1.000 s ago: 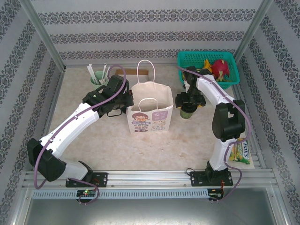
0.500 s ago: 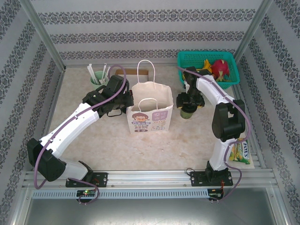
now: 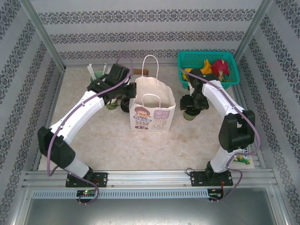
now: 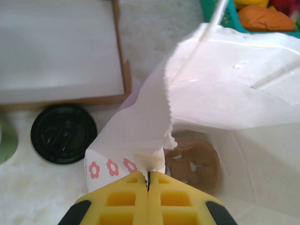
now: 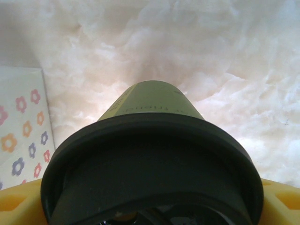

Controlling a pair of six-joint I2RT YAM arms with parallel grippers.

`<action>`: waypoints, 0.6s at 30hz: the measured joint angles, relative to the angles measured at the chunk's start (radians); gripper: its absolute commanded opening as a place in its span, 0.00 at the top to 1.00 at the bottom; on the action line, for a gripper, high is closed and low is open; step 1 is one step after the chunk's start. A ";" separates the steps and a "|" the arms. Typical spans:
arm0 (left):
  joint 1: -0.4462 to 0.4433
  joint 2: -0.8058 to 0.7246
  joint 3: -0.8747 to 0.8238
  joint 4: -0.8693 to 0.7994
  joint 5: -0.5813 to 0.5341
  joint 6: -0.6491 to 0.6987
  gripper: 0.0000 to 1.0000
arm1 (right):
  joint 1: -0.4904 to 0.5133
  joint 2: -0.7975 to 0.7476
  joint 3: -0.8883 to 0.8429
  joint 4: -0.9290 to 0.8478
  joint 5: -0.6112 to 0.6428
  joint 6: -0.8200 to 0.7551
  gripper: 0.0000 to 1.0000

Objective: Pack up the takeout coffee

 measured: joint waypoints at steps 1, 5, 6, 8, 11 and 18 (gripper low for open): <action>0.000 0.028 0.030 -0.002 0.015 0.035 1.00 | 0.000 -0.019 -0.010 0.000 0.000 0.000 0.32; 0.000 0.135 0.153 -0.023 0.061 0.156 1.00 | 0.000 -0.086 -0.030 -0.001 0.000 -0.002 0.32; 0.000 0.163 0.187 -0.033 0.071 0.181 0.96 | -0.001 -0.099 -0.034 -0.001 0.000 -0.002 0.32; 0.000 0.214 0.253 -0.057 0.086 0.224 0.86 | -0.003 -0.119 -0.046 -0.001 0.000 -0.002 0.32; 0.000 0.251 0.307 -0.079 0.090 0.256 0.68 | -0.014 -0.134 -0.071 0.000 0.001 -0.002 0.32; 0.000 0.169 0.291 -0.149 0.000 0.189 0.24 | -0.021 -0.135 -0.093 0.007 0.001 -0.001 0.32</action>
